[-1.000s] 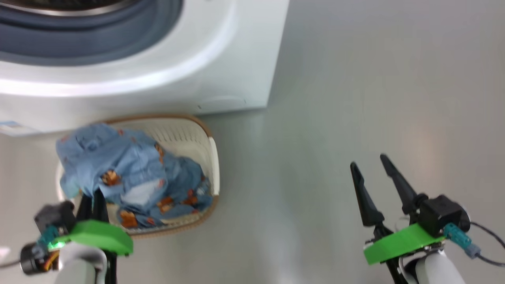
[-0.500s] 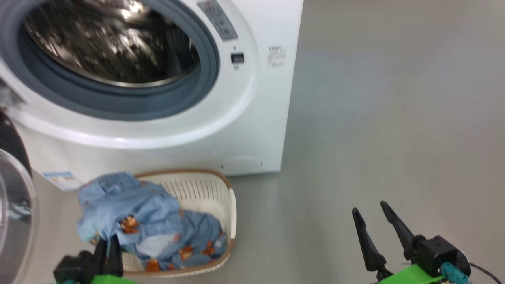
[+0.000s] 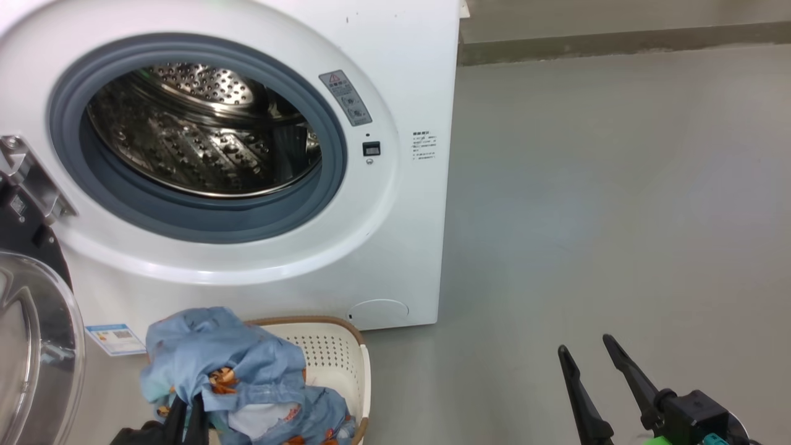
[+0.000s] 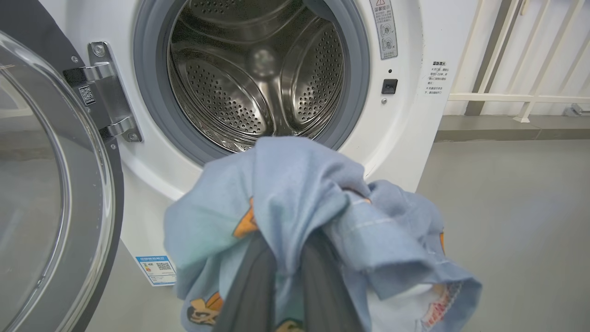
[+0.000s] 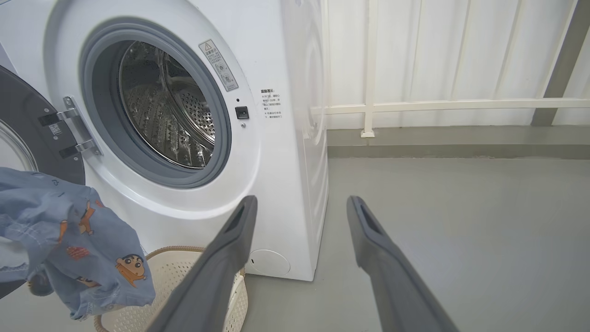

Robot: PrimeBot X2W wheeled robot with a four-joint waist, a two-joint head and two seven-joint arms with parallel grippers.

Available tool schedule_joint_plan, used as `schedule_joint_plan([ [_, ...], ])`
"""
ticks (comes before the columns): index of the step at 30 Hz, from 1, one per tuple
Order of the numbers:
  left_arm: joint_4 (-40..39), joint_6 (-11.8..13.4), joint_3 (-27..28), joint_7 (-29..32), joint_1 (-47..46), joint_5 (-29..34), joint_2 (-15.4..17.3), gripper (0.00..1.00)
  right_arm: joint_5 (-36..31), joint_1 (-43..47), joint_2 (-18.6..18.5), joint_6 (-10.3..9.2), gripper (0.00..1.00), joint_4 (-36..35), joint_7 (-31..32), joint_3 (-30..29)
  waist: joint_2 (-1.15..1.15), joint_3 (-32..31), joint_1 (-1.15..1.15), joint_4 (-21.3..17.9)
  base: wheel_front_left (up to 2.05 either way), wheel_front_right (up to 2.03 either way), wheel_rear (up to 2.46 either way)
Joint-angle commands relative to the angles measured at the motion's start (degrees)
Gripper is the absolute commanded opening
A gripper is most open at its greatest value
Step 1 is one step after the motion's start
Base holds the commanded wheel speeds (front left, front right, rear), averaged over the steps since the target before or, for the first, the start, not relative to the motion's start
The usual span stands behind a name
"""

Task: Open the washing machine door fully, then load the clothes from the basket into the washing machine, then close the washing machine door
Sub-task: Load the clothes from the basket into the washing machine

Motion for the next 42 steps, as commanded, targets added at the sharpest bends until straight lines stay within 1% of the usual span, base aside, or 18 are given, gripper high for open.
schedule_joint_plan([
  [1,-1.94,-0.29,1.53,-0.71,-0.92,0.43,0.5,0.0,-0.36,-0.05,-0.18,0.51,1.0,-1.86,0.24,1.25,0.0,-0.51,0.0,-0.34,0.0,0.0,0.0],
  [15,-2.23,0.41,0.37,-0.69,-0.21,0.25,0.61,0.0,-0.15,0.77,-0.18,0.51,1.0,-2.24,0.44,0.61,0.0,-0.95,0.0,-0.86,0.0,0.0,0.0],
  [28,-1.42,0.92,-0.11,-0.33,-1.5,0.0,1.17,0.0,-0.19,0.85,-0.18,0.51,1.0,-2.46,0.22,0.18,0.0,-0.15,0.0,-0.57,0.0,0.0,0.0],
  [35,2.17,0.26,0.02,-0.36,-6.29,-0.85,1.71,0.0,-0.22,0.35,-0.18,0.51,1.0,-3.14,0.36,0.59,0.0,1.59,0.0,-0.55,0.0,0.0,0.0],
  [42,8.46,-0.64,1.3,0.37,-16.08,-3.15,2.31,0.0,0.31,-2.91,-0.18,0.51,1.0,-3.77,-0.2,2.69,0.0,7.18,0.0,-2.25,0.0,0.0,0.0],
])
